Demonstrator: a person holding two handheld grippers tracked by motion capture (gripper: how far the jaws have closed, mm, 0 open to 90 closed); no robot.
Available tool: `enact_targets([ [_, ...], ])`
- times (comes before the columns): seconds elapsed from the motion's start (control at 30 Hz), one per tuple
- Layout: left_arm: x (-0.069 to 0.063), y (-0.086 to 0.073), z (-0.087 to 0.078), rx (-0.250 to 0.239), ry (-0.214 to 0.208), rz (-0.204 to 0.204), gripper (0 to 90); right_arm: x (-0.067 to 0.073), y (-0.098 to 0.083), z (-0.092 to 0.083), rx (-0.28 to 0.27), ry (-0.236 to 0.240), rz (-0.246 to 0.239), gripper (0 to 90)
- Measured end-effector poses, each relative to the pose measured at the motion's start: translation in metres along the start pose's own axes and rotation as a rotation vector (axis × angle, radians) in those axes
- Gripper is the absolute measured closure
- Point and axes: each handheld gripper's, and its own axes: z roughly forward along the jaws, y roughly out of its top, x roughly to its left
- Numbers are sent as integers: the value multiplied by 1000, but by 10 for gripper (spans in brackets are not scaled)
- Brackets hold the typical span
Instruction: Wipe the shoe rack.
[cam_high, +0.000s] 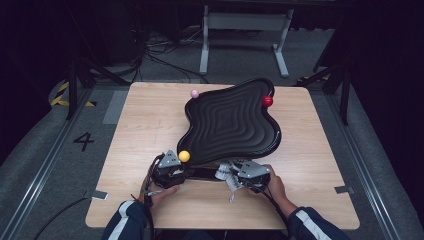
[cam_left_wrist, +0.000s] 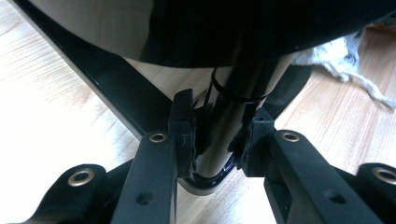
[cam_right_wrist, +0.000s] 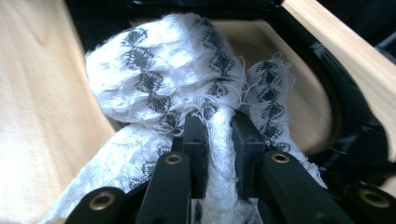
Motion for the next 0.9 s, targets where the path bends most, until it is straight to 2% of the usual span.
enact_targets([
  [0.27, -1, 0, 2, -10, -6, -4, 717, -1, -1, 0, -2, 3, -10, 787],
  [0.33, -1, 0, 2, -9, -6, -2, 717, -4, -2, 0, 7, -15, -27, 787],
  [0.37, -1, -1, 2, -9, -7, -3, 716, -6, -3, -1, 11, -19, -19, 787],
  [0.5, 0, -1, 2, -8, -7, 0, 716, -26, -12, -3, 37, -84, 7, 788],
  [0.63, 0, -1, 1, 2, -9, -1, 715, -42, -20, -7, 41, -135, 47, 787],
  [0.8, 0, -1, 2, -3, -11, -5, 715, -50, -24, -9, 47, -163, 61, 787],
  [0.9, -1, -1, 3, -5, -15, -8, 715, -59, -27, -10, 56, -174, 94, 785],
])
